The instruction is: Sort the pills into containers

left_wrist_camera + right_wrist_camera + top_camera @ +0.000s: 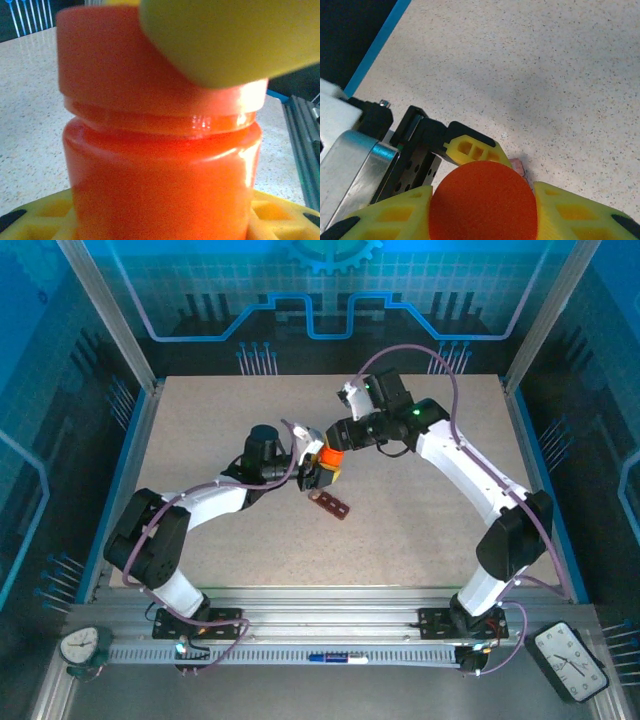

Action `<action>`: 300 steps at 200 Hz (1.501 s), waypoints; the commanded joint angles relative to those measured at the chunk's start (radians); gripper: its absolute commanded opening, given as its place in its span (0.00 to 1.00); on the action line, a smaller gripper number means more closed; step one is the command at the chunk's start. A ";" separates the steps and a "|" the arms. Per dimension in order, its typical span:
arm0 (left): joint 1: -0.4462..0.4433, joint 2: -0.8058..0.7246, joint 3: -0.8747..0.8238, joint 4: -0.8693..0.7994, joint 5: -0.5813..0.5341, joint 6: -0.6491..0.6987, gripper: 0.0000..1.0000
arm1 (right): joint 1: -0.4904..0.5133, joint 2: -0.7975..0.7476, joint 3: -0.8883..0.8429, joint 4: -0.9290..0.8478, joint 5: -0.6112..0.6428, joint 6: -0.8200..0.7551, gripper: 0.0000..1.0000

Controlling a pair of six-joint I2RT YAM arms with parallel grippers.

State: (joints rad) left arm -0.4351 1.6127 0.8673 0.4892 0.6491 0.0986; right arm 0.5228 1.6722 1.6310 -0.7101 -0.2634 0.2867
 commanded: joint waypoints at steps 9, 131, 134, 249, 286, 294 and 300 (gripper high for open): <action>-0.014 -0.070 0.024 0.109 -0.050 0.064 0.00 | -0.006 0.020 -0.005 -0.015 -0.008 0.105 0.48; 0.056 -0.014 0.020 0.172 0.241 -0.077 0.00 | -0.179 -0.096 0.038 -0.066 -0.331 -0.338 0.82; 0.058 -0.014 0.021 0.169 0.247 -0.079 0.00 | -0.175 -0.093 0.040 -0.073 -0.325 -0.357 0.82; 0.063 -0.010 0.057 0.108 0.320 -0.092 0.00 | -0.060 0.056 0.232 -0.244 -0.256 -0.489 0.84; 0.063 -0.013 0.058 0.096 0.320 -0.083 0.00 | -0.052 0.079 0.244 -0.263 -0.272 -0.493 0.78; 0.062 -0.013 0.058 0.096 0.320 -0.083 0.00 | -0.051 0.081 0.243 -0.268 -0.273 -0.495 0.75; 0.062 -0.012 0.059 0.096 0.320 -0.085 0.00 | -0.049 0.083 0.239 -0.267 -0.274 -0.495 0.74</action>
State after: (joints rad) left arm -0.3813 1.6054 0.8955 0.5819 0.9333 0.0013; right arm 0.4564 1.7386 1.8427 -0.9329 -0.5251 -0.1875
